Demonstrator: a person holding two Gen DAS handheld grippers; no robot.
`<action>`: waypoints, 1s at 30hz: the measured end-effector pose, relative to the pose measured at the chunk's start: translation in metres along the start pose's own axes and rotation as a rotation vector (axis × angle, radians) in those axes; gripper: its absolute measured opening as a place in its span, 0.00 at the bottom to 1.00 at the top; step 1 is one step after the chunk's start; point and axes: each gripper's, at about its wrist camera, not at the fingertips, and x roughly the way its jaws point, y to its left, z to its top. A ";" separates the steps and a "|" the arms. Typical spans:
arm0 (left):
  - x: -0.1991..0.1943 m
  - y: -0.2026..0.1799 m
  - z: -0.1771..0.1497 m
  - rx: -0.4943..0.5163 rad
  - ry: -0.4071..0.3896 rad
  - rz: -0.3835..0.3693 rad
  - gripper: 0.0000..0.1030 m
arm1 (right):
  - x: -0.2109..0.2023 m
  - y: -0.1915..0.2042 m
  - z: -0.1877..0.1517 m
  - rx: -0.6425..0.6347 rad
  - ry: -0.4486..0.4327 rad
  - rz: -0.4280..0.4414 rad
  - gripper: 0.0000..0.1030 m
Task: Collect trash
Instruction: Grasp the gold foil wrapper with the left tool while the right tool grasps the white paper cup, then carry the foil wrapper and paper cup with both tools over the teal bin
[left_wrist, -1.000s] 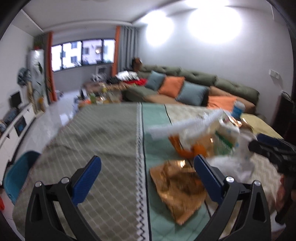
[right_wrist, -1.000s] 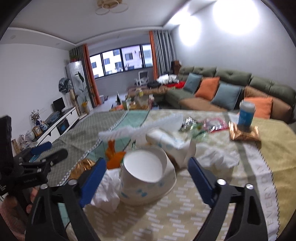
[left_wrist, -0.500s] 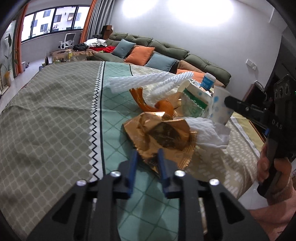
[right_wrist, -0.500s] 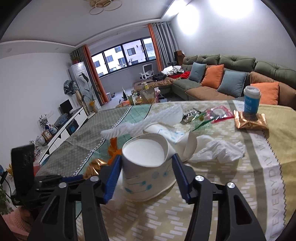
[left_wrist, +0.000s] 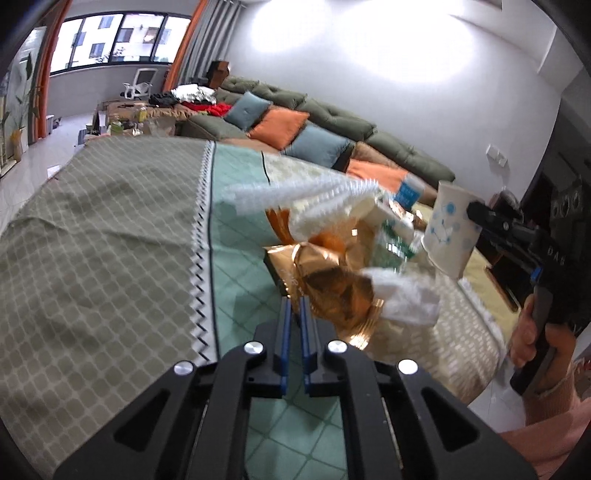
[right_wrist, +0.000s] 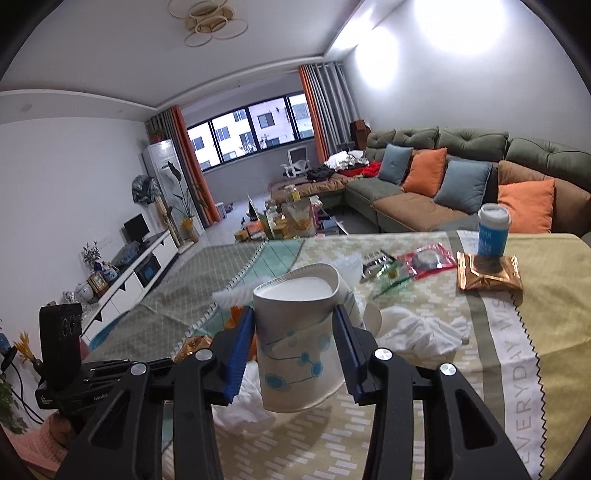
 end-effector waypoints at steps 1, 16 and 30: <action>-0.006 0.002 0.003 -0.004 -0.015 -0.001 0.06 | -0.002 0.002 0.002 -0.001 -0.007 0.010 0.42; 0.013 -0.002 -0.003 0.075 0.077 0.063 0.60 | 0.021 0.043 0.014 -0.071 -0.006 0.138 0.42; -0.021 0.025 0.003 0.007 -0.010 0.040 0.06 | 0.062 0.079 0.018 -0.113 0.061 0.248 0.42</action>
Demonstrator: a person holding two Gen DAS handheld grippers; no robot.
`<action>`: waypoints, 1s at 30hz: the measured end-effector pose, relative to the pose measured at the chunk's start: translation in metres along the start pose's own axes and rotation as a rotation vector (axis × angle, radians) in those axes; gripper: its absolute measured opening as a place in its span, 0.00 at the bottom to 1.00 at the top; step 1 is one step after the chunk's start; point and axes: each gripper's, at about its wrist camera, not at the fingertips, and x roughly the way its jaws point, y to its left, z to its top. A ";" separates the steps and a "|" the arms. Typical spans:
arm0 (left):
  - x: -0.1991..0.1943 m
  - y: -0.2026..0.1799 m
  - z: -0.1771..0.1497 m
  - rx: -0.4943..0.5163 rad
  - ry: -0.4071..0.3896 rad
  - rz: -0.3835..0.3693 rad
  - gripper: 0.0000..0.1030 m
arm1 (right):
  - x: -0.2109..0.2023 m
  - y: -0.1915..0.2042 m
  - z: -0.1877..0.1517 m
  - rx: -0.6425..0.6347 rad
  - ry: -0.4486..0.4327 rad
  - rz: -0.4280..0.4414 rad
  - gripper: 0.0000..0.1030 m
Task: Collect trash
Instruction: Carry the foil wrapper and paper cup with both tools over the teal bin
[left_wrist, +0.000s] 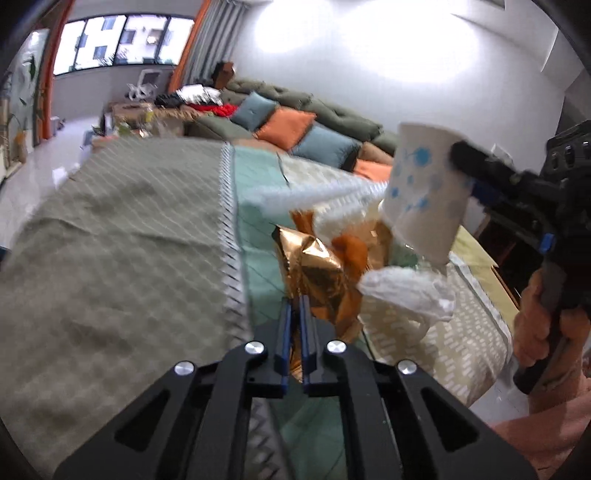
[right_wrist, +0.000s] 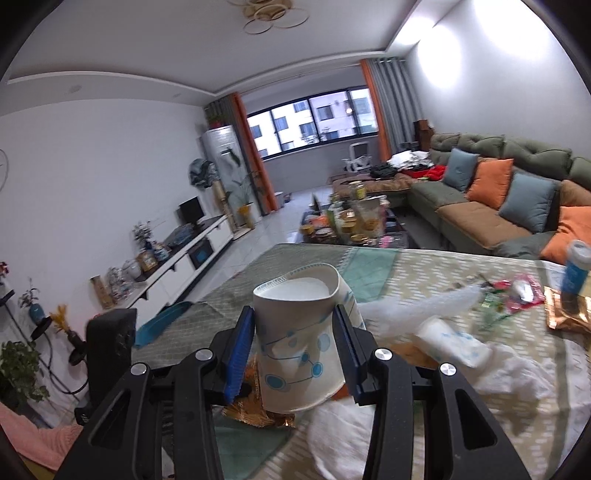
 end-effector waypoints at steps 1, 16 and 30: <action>-0.007 0.004 0.002 -0.005 -0.012 0.006 0.06 | 0.005 0.005 0.002 -0.006 0.003 0.017 0.42; -0.144 0.135 0.010 -0.184 -0.206 0.388 0.06 | 0.143 0.125 0.040 -0.130 0.105 0.400 0.43; -0.162 0.234 -0.008 -0.331 -0.135 0.585 0.06 | 0.272 0.187 0.024 -0.099 0.309 0.470 0.43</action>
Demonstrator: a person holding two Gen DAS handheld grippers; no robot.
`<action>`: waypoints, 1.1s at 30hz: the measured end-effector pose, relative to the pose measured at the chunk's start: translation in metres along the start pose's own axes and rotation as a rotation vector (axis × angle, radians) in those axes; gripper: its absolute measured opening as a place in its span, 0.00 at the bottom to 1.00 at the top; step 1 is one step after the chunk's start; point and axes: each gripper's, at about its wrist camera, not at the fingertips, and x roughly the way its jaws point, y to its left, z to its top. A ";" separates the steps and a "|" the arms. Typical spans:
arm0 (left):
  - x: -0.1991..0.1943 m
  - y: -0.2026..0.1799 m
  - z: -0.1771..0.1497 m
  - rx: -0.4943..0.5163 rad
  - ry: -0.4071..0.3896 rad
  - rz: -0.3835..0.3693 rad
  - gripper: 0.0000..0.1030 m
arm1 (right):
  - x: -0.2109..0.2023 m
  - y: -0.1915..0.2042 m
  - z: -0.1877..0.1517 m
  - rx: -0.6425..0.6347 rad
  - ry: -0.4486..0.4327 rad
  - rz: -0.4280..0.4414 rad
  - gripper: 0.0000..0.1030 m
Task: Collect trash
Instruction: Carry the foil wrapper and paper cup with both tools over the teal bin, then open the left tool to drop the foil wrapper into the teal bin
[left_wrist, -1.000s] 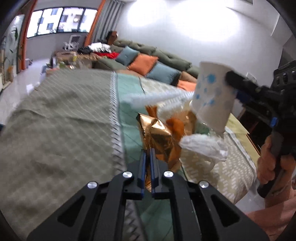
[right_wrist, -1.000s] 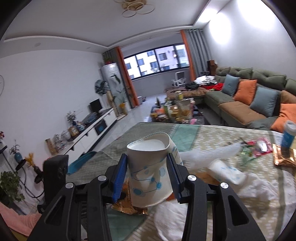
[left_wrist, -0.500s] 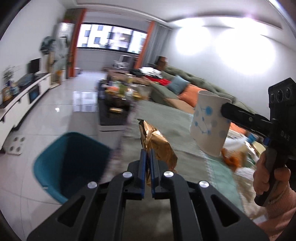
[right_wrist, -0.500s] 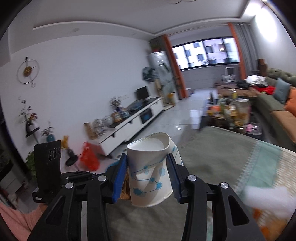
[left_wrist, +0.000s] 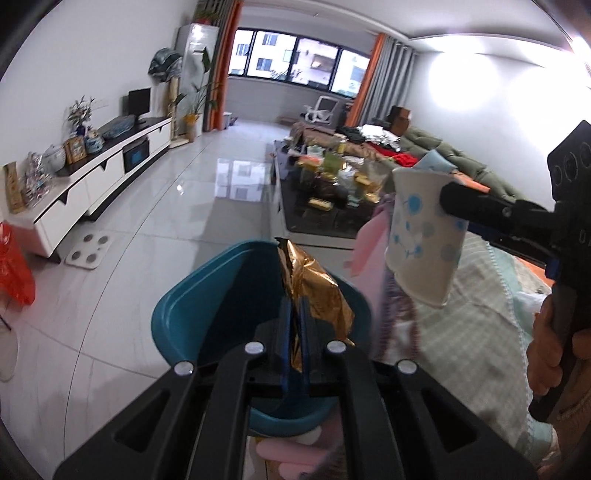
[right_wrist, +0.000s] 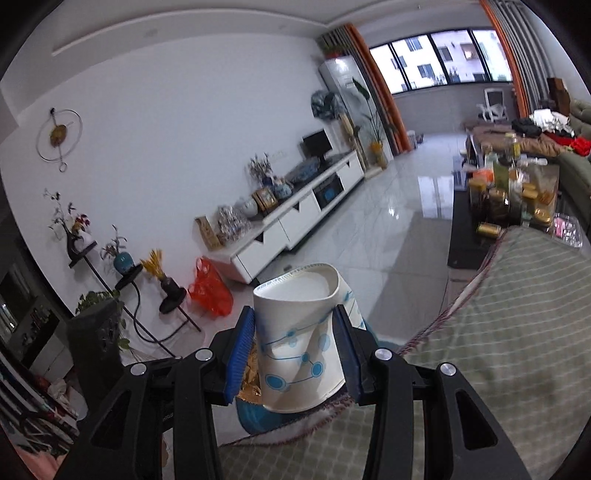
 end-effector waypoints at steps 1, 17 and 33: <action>0.005 0.004 0.001 -0.005 0.006 0.010 0.06 | 0.010 -0.001 -0.001 0.006 0.024 -0.003 0.43; 0.056 0.038 -0.009 -0.113 0.097 0.051 0.28 | 0.081 0.000 -0.008 0.015 0.215 -0.115 0.58; -0.048 -0.056 -0.004 0.048 -0.216 -0.065 0.75 | -0.084 0.011 -0.020 -0.077 -0.052 -0.140 0.71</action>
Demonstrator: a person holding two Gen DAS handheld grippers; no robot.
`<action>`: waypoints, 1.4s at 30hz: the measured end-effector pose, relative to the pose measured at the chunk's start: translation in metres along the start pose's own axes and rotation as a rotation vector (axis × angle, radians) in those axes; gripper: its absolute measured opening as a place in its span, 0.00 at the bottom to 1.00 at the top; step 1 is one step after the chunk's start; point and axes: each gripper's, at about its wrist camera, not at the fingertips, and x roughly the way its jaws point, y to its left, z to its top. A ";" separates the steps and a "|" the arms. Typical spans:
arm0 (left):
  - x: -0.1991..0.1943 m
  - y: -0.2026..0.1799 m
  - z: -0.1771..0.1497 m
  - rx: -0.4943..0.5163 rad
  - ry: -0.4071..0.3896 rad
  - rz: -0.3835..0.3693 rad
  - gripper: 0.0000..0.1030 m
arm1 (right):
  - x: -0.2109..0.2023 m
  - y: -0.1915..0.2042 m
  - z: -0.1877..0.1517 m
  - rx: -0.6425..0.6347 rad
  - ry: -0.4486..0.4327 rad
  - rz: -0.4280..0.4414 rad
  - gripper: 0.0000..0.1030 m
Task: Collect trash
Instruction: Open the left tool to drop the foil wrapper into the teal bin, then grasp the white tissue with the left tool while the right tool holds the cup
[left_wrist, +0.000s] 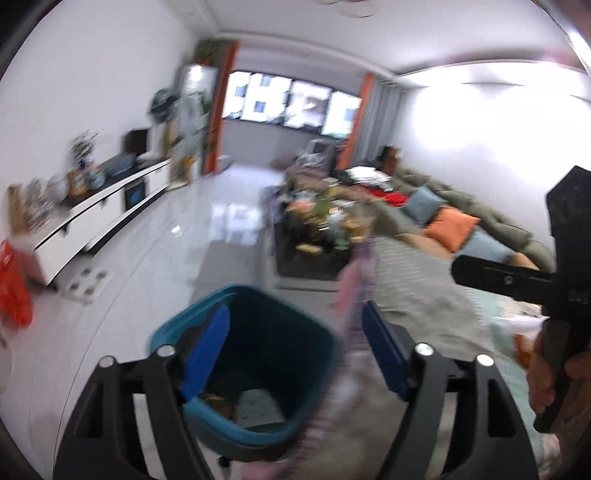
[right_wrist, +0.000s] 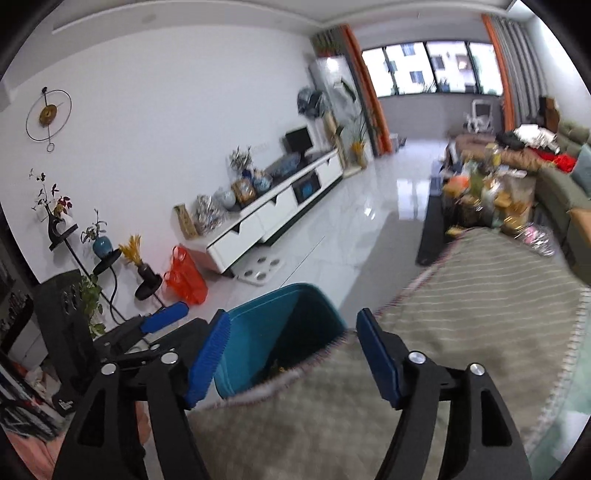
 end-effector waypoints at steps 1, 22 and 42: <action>-0.004 -0.014 -0.001 0.020 -0.007 -0.037 0.75 | -0.014 -0.004 -0.005 -0.004 -0.015 -0.017 0.72; 0.029 -0.270 -0.097 0.296 0.290 -0.670 0.76 | -0.229 -0.121 -0.117 0.271 -0.157 -0.462 0.74; 0.085 -0.324 -0.129 0.181 0.601 -0.831 0.59 | -0.262 -0.153 -0.154 0.365 -0.195 -0.484 0.74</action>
